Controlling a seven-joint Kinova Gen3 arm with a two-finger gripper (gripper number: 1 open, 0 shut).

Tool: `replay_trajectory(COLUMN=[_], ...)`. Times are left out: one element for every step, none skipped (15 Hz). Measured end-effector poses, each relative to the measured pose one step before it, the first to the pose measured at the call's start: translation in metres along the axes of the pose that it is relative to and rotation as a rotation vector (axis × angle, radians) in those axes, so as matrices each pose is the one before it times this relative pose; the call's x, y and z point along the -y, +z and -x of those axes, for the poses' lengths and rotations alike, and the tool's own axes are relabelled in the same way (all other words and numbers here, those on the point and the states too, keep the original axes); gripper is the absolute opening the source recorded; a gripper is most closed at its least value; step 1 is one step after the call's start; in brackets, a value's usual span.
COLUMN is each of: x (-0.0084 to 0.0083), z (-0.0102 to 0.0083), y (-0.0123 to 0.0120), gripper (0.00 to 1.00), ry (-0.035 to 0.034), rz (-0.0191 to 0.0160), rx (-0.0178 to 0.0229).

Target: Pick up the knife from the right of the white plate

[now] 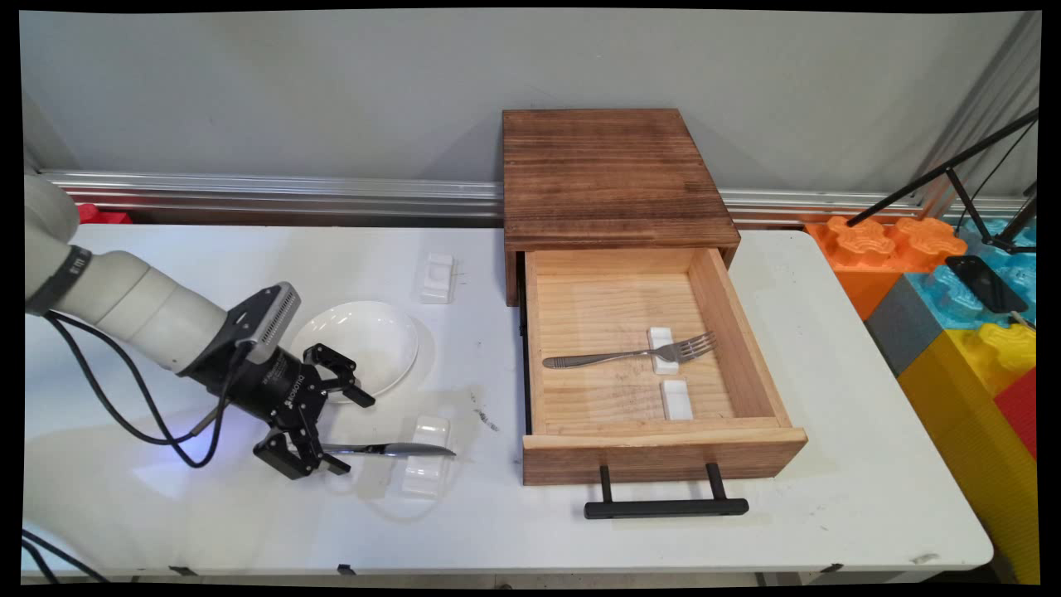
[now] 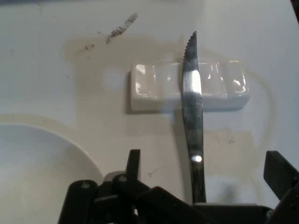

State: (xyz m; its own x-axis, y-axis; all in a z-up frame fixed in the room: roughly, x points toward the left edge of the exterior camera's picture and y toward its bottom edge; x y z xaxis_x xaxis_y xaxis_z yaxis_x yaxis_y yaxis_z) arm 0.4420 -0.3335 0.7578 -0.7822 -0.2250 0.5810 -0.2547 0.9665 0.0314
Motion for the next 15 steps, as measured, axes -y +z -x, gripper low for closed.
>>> replay_trajectory(x=[-0.00018, -0.00004, -0.00005, 0.0, 0.00014, 0.00027, 0.00019, 0.00011, 0.00027, 0.00009, -0.00002, -0.00003, -0.00006, 0.00005, 0.00007], z=[-0.00018, -0.00038, -0.00013, -0.00018, -0.00015, -0.0001, 0.00012, 0.00004, 0.00011, 0.00009, 0.00001, 0.00005, 0.00007, 0.00017, 0.00014], y=[0.00142, 0.00215, 0.00141, 0.00197, 0.00222, 0.00213, 0.00175, 0.0011, 0.00164, 0.00177, 0.00164, 0.00116, 0.0013, 0.00117, 0.00086], gripper=[1.0, 1.0, 1.0, 1.0, 1.0, 1.0, 1.0, 1.0, 1.0, 1.0, 1.0, 1.0, 1.0, 1.0, 1.0], ry=[0.00126, 0.0019, 0.00104, 0.00127, 0.00144, 0.00156, 0.00092, 0.00059, 0.00026, 0.00066, 0.00075, 0.00034, 0.00086, 0.00054, 0.00046], rz=[0.00107, 0.00101, 0.00066, 0.00009, 0.00008, 0.00001, -0.00019, 0.00003, 0.00002, 0.0008, 0.00159, 0.00083, 0.00094, 0.00065, 0.0001], rx=[0.0002, 0.00048, 0.00073, 0.00109, 0.00196, 0.00223, 0.00229, 0.00168, 0.00236, 0.00202, 0.00184, 0.00069, 0.00149, 0.00162, 0.00147])
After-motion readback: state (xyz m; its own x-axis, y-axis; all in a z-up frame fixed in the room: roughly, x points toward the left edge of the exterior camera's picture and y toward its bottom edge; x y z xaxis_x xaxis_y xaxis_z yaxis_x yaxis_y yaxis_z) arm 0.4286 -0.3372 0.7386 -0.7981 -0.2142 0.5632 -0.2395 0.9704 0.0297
